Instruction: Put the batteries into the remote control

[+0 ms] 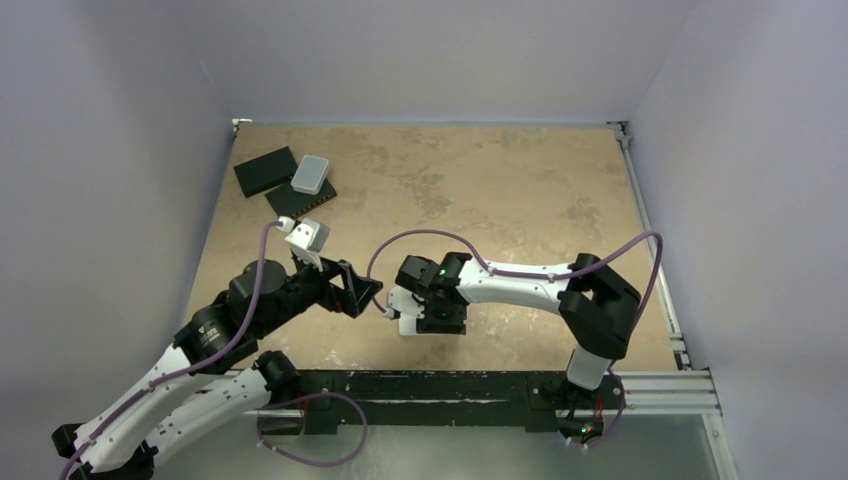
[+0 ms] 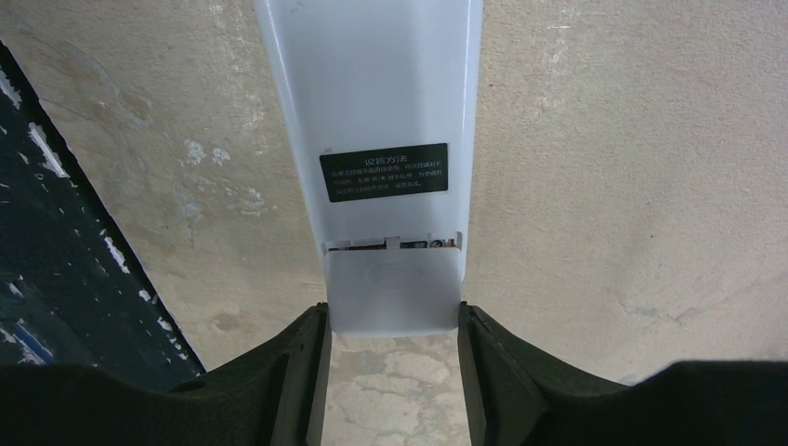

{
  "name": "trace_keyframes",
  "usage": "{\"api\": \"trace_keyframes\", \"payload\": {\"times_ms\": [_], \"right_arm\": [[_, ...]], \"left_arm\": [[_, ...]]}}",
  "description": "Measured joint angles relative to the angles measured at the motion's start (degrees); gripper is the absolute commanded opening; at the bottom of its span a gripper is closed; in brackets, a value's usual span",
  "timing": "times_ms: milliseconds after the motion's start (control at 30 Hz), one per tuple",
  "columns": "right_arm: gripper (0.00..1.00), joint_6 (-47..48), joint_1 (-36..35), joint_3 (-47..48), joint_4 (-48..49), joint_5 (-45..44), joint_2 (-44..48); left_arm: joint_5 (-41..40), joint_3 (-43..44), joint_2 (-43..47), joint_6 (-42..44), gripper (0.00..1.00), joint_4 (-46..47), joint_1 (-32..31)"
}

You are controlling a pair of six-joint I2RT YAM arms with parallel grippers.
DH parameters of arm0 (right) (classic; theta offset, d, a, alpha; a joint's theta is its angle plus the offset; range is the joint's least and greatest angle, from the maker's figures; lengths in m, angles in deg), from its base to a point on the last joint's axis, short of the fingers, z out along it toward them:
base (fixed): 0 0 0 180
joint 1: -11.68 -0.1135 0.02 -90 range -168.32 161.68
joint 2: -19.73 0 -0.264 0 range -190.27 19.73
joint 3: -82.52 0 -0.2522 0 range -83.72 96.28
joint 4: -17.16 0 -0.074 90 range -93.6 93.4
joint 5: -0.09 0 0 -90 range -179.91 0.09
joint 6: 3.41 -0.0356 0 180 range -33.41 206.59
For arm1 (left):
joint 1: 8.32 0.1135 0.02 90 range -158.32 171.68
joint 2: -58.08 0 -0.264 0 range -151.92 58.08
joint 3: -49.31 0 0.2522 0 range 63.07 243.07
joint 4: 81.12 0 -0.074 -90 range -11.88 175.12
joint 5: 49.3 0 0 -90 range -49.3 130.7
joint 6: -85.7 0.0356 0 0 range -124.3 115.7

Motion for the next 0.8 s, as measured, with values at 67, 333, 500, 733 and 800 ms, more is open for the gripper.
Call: {"api": "trace_keyframes", "payload": {"times_ms": [67,333,500,733,800], "right_arm": [[0.28,0.09,0.0,0.11,-0.07,0.0,-0.09],[0.27,0.33,0.0,0.52,-0.48,-0.15,-0.46],[0.27,0.5,-0.02,1.18,-0.9,-0.26,-0.72],[0.27,0.52,-0.02,1.97,-1.09,-1.6,-0.72],[0.27,0.5,-0.02,2.21,-1.05,-1.79,-0.72]], "left_arm": [[-0.02,0.0,0.0,0.0,0.99,0.0,0.0],[0.0,0.0,0.0,0.0,0.99,0.0,0.0],[0.0,0.0,0.0,0.0,0.99,0.0,0.0],[0.0,0.0,0.0,0.0,0.99,0.0,0.0],[0.0,0.0,0.0,0.0,0.99,0.0,0.0]]}}
